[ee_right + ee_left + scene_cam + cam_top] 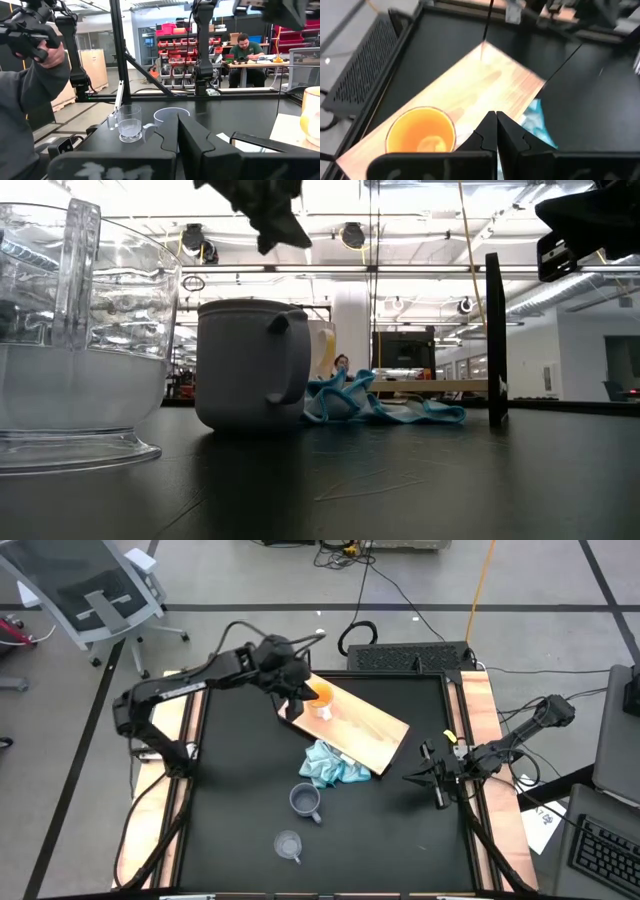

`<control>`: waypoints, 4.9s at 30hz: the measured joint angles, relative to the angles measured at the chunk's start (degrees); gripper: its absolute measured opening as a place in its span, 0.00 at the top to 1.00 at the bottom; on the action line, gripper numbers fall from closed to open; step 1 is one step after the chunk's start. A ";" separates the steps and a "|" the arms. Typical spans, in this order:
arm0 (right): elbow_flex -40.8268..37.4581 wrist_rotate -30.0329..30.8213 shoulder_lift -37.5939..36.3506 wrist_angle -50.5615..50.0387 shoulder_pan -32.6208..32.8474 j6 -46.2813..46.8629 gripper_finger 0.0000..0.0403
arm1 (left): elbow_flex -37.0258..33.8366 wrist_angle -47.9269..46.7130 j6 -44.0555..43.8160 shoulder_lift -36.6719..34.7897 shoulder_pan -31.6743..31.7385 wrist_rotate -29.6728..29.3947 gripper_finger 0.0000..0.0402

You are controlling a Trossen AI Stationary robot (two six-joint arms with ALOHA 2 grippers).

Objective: Stack small to large cups/mugs on shelf
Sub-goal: Adjust the position of the orange mug

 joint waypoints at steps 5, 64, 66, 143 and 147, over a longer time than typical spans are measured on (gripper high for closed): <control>0.00 0.00 0.00 0.00 0.00 0.02 1.00 | 8.22 -8.63 6.33 6.65 1.41 -0.17 1.00; 0.00 0.46 0.00 -1.63 -3.61 2.56 1.00 | 13.86 -19.29 28.03 15.81 -1.41 -13.47 0.51; 0.00 0.48 0.02 -1.70 -3.61 2.61 1.00 | 13.86 -18.53 27.67 16.58 -1.45 -13.73 0.49; -0.02 0.46 0.02 -3.45 -3.58 4.04 1.00 | 13.77 -21.38 33.14 22.63 -0.99 -15.39 0.87; -0.02 0.46 0.02 -3.45 -3.58 4.04 1.00 | 13.75 -22.06 35.71 22.65 -0.97 -15.43 0.97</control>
